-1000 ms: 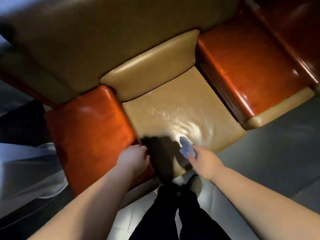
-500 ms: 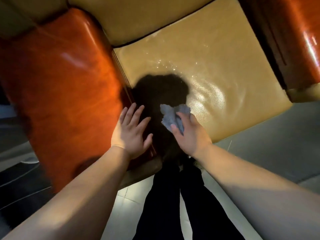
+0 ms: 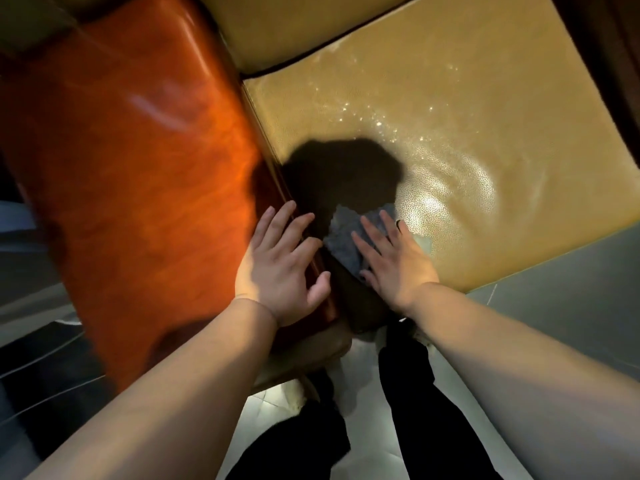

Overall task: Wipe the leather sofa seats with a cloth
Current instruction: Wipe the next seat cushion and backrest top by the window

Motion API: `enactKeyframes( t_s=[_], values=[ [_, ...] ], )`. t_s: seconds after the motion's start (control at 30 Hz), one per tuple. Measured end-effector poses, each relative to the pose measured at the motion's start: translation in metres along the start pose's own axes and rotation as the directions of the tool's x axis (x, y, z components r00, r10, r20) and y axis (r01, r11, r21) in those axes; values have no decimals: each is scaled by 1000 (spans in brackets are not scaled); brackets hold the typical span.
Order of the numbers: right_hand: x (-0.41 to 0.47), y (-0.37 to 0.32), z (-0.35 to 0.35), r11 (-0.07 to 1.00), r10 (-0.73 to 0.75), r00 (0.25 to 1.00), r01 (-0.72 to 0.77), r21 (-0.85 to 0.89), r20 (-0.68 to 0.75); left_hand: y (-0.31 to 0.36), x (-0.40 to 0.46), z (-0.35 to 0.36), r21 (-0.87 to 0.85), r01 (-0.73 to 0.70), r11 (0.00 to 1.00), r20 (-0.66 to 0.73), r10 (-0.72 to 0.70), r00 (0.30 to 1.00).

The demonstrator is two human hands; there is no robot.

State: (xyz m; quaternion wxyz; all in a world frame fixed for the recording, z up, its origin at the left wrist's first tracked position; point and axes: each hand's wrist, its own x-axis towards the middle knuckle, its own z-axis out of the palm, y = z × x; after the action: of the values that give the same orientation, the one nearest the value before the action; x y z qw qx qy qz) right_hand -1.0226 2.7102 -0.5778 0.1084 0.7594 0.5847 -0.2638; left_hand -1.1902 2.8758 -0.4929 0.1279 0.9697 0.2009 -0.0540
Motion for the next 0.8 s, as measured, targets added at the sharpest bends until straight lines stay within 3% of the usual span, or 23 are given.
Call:
enactKeyframes(
  t_s=[0.2, 0.33, 0.43, 0.57, 0.7, 0.8],
  values=[
    [-1, 4, 16, 1000, 16, 995, -17, -16, -94, 1, -2, -5, 55, -6, 998, 46, 3, 999],
    [-21, -23, 35, 968, 249, 961, -252, -9, -116, 2, -4, -4, 33, 13, 999, 66, -15, 998],
    [-29, -55, 52, 936, 350, 926, -351, 21, -140, 1, -3, -3, -88, 51, 995, 98, -42, 994],
    [-23, -54, 59, 948, 291, 919, -240, 209, -265, -5, 0, 2, 29, -22, 999, 13, 22, 1000],
    [-29, -22, 63, 988, 125, 930, -86, 127, -346, -3, 1, 1, 83, -26, 996, -38, 29, 999],
    [-36, 7, 66, 948, 309, 856, -245, 202, -414, -6, 0, 8, 82, -37, 996, -80, 43, 996]
  ],
)
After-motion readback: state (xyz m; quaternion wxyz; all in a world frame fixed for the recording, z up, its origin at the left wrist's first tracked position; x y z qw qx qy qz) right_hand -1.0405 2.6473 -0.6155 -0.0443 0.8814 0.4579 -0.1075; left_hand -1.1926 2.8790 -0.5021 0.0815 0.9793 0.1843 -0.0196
